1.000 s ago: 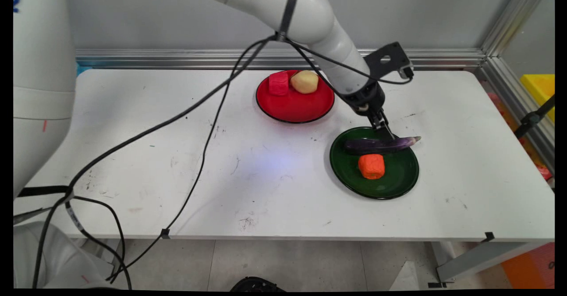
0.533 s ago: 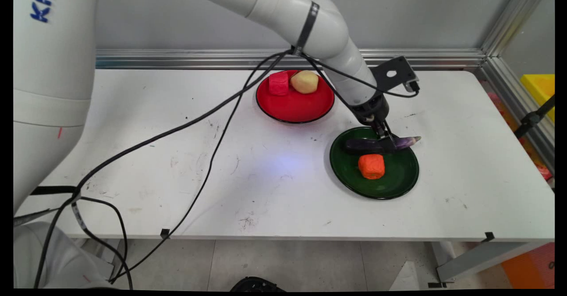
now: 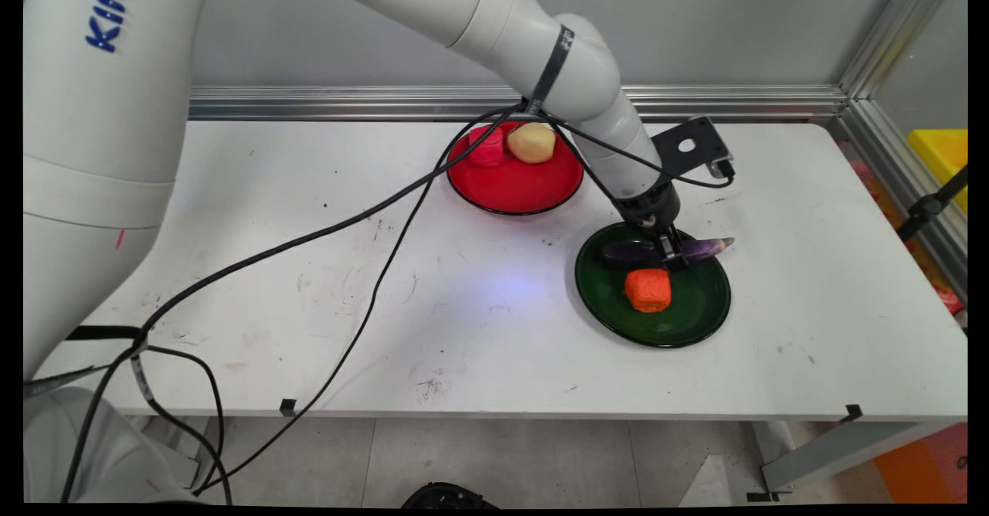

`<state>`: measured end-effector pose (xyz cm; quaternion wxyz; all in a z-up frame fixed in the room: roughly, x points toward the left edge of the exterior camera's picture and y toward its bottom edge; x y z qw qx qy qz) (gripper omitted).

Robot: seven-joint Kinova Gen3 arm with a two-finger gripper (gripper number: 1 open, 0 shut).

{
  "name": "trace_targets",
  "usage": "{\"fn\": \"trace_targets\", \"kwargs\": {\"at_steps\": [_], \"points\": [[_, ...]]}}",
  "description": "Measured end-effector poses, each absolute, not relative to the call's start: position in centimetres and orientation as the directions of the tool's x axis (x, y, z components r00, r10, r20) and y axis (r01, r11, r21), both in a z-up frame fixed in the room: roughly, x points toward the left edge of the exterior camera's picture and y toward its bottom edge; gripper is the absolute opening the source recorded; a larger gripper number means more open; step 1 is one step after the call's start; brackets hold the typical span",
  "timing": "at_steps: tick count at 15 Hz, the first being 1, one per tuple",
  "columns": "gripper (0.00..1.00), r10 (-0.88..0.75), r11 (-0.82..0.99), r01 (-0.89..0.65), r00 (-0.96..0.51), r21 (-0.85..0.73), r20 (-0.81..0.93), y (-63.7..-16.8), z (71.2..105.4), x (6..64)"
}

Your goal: Pick up the eggplant from the green plate, then place the picked object on the table

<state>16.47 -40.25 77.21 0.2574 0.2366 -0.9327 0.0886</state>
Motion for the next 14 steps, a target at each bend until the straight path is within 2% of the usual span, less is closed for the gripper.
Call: {"fn": "trace_targets", "kwargs": {"at_steps": [8,14], "points": [[0.00,-0.364,0.882,-0.466,-0.771,-0.073,0.522,-39.6,78.1,17.1],[0.00,-0.321,0.888,-0.446,-0.771,-0.107,0.549,-38.2,82.4,18.8]]}}
